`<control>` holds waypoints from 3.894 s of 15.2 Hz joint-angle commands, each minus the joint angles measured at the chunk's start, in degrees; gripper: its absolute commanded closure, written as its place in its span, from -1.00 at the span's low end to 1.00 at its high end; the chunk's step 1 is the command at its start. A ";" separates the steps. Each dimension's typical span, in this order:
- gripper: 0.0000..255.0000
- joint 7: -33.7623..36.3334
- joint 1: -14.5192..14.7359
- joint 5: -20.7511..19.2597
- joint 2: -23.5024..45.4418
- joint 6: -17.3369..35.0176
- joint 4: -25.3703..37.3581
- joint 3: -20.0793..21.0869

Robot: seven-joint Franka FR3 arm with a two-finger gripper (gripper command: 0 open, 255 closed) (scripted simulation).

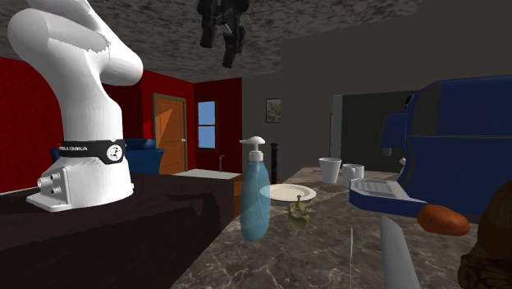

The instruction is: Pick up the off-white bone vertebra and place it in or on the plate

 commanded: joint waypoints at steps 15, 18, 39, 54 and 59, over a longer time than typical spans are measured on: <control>-1.00 13.07 3.74 2.03 32.06 24.26 5.74 8.04; -1.00 15.69 4.61 0.99 38.95 27.41 9.03 8.79; -1.00 25.15 11.60 -4.74 71.73 38.47 29.05 7.41; 1.00 25.15 11.60 -4.74 71.73 38.46 29.06 7.41; 1.00 24.97 11.28 -4.32 69.63 37.06 28.38 7.81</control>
